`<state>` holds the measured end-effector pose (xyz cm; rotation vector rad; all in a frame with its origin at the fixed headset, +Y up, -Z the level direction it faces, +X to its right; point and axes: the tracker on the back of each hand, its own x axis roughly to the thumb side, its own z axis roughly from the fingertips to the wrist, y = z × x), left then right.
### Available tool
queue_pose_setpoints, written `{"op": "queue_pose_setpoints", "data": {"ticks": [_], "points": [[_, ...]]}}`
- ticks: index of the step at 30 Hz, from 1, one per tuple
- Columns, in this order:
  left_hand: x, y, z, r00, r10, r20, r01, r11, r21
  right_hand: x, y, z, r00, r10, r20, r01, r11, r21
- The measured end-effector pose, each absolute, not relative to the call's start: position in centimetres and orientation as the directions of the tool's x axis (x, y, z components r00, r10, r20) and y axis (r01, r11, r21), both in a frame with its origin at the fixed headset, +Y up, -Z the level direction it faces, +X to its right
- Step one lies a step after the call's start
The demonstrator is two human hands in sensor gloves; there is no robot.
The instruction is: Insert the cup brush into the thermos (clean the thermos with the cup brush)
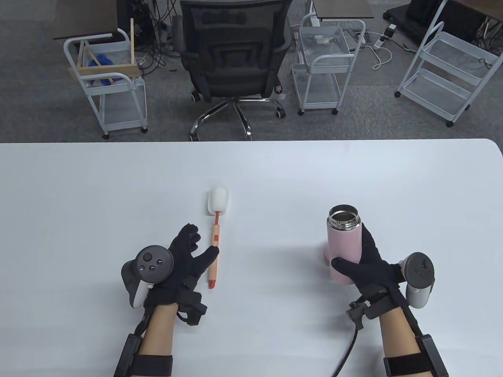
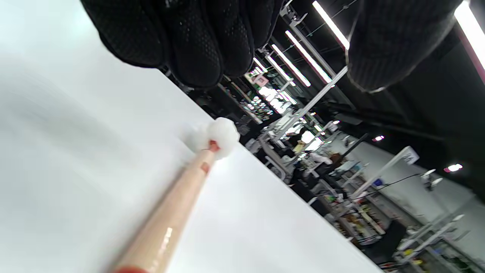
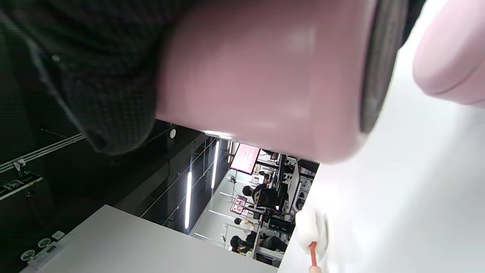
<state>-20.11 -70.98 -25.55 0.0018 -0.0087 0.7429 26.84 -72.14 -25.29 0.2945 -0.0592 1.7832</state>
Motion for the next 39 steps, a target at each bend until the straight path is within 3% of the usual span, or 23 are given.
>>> {"op": "queue_pose_setpoints", "data": {"ticks": [5,14,27,39], "points": [[-18.6,-72.4,-28.2,0.824,0.558,-0.098,-0.566,0.813,-0.137,27.1,-72.3,-25.3,-0.206,0.953,0.224,-0.965,-0.235,0.115],[-16.7,-74.4,-31.3,0.925,0.325,-0.196,-0.370,0.889,-0.269,27.1,-72.2,-25.4,-0.185,0.956,0.226,-0.970,-0.215,0.111],[-14.5,-75.8,-33.3,0.975,-0.028,-0.218,-0.041,0.952,-0.302,27.4,-72.1,-25.4,-0.171,0.958,0.230,-0.974,-0.201,0.109],[-17.3,-73.9,-30.4,0.971,0.176,-0.162,-0.210,0.952,-0.222,27.5,-72.2,-25.4,-0.177,0.958,0.228,-0.972,-0.206,0.110]]}}
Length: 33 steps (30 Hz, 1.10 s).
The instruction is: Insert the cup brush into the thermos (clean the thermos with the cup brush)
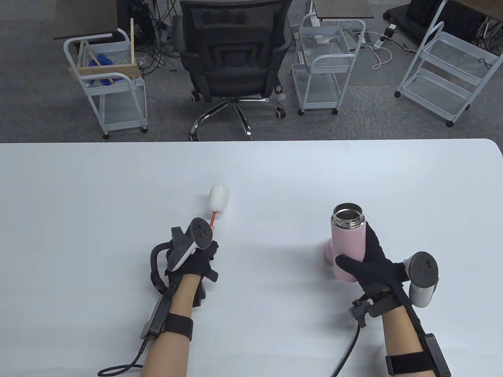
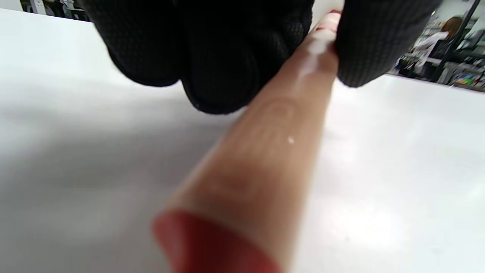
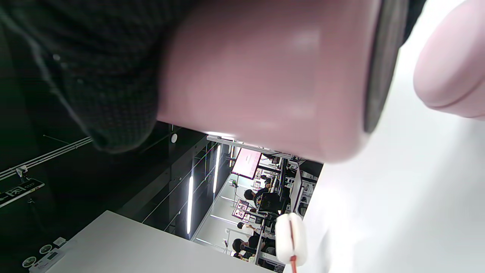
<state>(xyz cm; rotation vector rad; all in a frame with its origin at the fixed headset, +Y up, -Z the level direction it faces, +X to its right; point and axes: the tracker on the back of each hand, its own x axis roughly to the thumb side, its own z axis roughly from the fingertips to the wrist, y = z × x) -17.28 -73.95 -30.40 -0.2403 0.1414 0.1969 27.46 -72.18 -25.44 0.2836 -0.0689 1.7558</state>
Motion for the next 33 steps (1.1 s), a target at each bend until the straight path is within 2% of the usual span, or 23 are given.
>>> {"op": "queue_pose_setpoints", "data": {"ticks": [7,12,14,19,25,33], "points": [[-20.1,-72.3,-27.0,0.940,0.323,-0.112,-0.337,0.928,-0.157,27.1,-72.3,-25.5,-0.220,0.949,0.226,-0.961,-0.251,0.119],[-21.1,-71.1,-24.6,0.921,0.390,0.017,-0.388,0.920,-0.062,26.7,-72.2,-25.4,-0.269,0.933,0.238,-0.944,-0.304,0.124],[-21.2,-71.0,-23.8,0.908,0.418,0.021,-0.416,0.908,-0.052,26.5,-72.1,-25.2,-0.293,0.924,0.245,-0.938,-0.328,0.113],[-21.3,-71.2,-22.8,0.902,0.404,0.151,-0.406,0.914,-0.016,25.6,-71.1,-24.5,-0.459,0.848,0.263,-0.872,-0.487,0.048],[-21.1,-71.9,-22.4,0.921,0.289,0.262,-0.299,0.954,-0.002,23.9,-69.7,-23.6,-0.672,0.686,0.279,-0.721,-0.692,-0.037],[-21.7,-71.5,-22.1,0.917,0.240,0.318,-0.266,0.963,0.038,22.2,-69.7,-23.2,-0.842,0.447,0.302,-0.475,-0.880,-0.024]]}}
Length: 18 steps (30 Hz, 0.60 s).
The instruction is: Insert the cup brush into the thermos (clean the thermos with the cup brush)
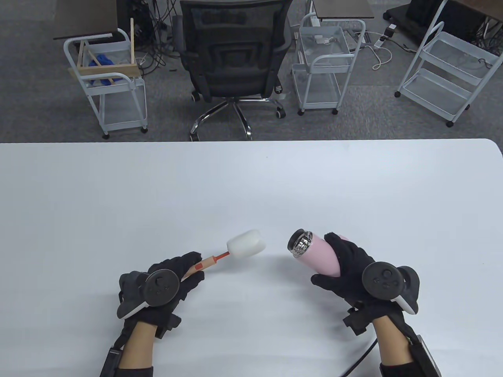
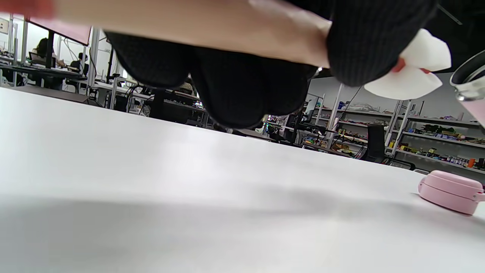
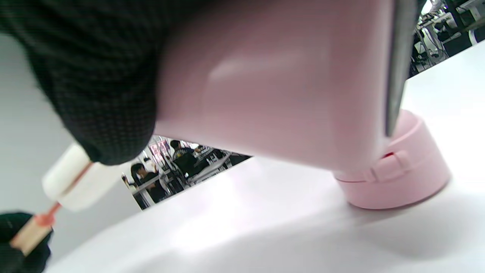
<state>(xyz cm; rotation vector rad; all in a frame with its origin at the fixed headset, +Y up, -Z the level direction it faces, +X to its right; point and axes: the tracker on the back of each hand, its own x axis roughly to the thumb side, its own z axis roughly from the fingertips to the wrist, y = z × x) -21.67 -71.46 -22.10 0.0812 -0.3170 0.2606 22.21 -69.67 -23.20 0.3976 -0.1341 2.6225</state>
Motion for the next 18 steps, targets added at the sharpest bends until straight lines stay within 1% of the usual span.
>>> {"op": "queue_pose_setpoints", "data": {"ticks": [2,6,10,13,18], "points": [[-21.7,-71.3,-21.9,0.922,0.203,0.331,-0.235,0.970,0.058,21.8,-69.7,-23.1,-0.865,0.390,0.316,-0.412,-0.911,-0.004],[-21.5,-71.2,-21.8,0.921,0.147,0.362,-0.184,0.981,0.068,20.9,-69.8,-23.0,-0.888,0.319,0.332,-0.325,-0.945,0.039],[-21.4,-71.2,-21.8,0.913,0.136,0.384,-0.176,0.982,0.070,19.9,-70.1,-22.8,-0.904,0.246,0.349,-0.236,-0.969,0.071],[-21.1,-71.1,-21.7,0.903,0.123,0.412,-0.165,0.984,0.068,19.1,-70.2,-22.6,-0.909,0.187,0.374,-0.173,-0.982,0.070],[-20.3,-71.1,-21.5,0.891,0.084,0.447,-0.126,0.990,0.064,18.1,-70.4,-22.2,-0.896,0.156,0.415,-0.141,-0.988,0.067]]}}
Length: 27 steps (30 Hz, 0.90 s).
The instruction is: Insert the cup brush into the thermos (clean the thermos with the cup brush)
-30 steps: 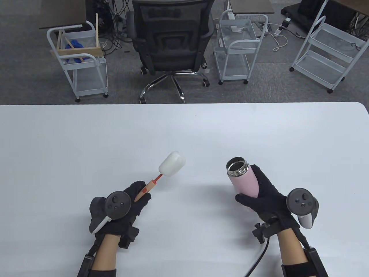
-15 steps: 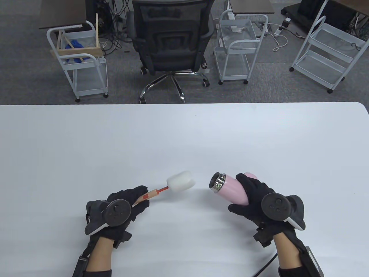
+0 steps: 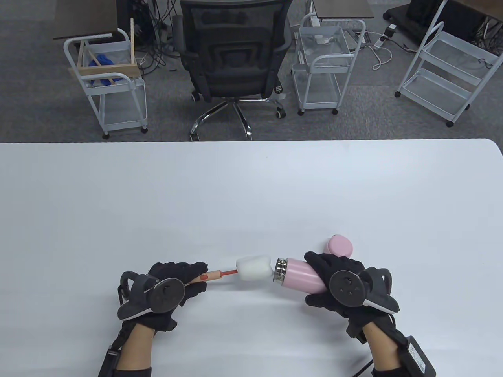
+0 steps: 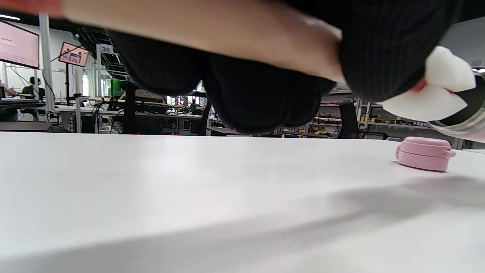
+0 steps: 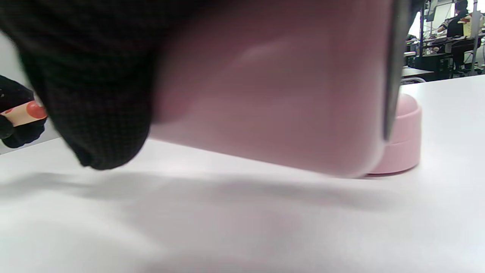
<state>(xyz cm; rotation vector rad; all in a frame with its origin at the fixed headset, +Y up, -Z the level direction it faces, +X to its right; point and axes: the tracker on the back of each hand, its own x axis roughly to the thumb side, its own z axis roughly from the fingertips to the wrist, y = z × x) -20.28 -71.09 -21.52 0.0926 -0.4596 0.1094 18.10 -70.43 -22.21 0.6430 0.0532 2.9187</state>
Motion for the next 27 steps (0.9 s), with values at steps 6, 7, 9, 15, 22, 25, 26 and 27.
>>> {"op": "queue_pose_setpoints", "data": {"ticks": [6,7,9,15,22,25,26,27], "points": [[-18.7,-71.3,-21.2,0.851,0.072,0.520,-0.109,0.993,0.040,16.7,-70.8,-21.6,-0.863,0.114,0.492,-0.099,-0.993,0.058],[-18.6,-71.3,-21.2,0.852,0.061,0.521,-0.094,0.995,0.037,16.5,-70.8,-21.6,-0.865,0.101,0.492,-0.086,-0.995,0.052],[-18.5,-71.4,-21.1,0.850,0.050,0.524,-0.085,0.995,0.043,16.1,-71.0,-21.4,-0.862,0.073,0.502,-0.066,-0.997,0.033],[-17.6,-71.7,-21.1,0.829,0.074,0.555,-0.098,0.995,0.014,14.1,-71.8,-20.7,-0.825,0.072,0.560,-0.074,-0.997,0.019],[-15.3,-72.2,-20.6,0.799,0.096,0.594,-0.113,0.994,-0.008,11.9,-71.8,-19.7,-0.814,0.083,0.575,-0.103,-0.995,-0.003],[-15.0,-72.3,-20.4,0.790,0.074,0.608,-0.097,0.995,0.006,11.4,-72.0,-19.4,-0.802,0.051,0.596,-0.077,-0.997,-0.018],[-15.0,-72.3,-20.4,0.790,0.071,0.609,-0.095,0.995,0.007,11.4,-72.0,-19.3,-0.800,0.052,0.597,-0.076,-0.997,-0.016],[-15.2,-72.3,-20.4,0.792,0.073,0.606,-0.097,0.995,0.007,11.5,-71.9,-19.4,-0.800,0.058,0.597,-0.081,-0.997,-0.012]]}}
